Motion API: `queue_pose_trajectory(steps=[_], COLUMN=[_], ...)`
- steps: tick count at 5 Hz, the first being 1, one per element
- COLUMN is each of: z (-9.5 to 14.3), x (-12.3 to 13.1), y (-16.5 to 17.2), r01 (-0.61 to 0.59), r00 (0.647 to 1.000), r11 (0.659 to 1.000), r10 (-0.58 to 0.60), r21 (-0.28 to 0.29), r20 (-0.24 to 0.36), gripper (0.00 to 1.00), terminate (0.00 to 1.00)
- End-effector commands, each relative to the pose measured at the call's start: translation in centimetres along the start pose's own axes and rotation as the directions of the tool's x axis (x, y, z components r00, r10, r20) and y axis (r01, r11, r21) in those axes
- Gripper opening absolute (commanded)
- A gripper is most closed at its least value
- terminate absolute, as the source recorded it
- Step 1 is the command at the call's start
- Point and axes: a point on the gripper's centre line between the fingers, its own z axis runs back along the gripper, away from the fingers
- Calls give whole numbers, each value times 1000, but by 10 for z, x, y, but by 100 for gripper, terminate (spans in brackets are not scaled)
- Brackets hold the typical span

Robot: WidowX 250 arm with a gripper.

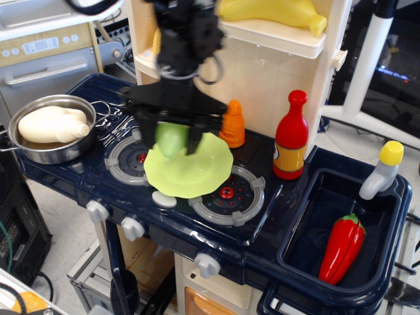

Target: Put pear on plate

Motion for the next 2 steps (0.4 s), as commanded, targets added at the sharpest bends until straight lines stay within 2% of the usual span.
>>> queue_pose_trajectory(steps=[1, 2], z=[1, -3], x=[15, 14], y=[-20, -20], r01=[23, 56], r00=[997, 995], r11=[998, 992], r10=[-19, -46], r21=[-51, -110], r20=[68, 90], gripper=[0, 100], terminate=[0, 0])
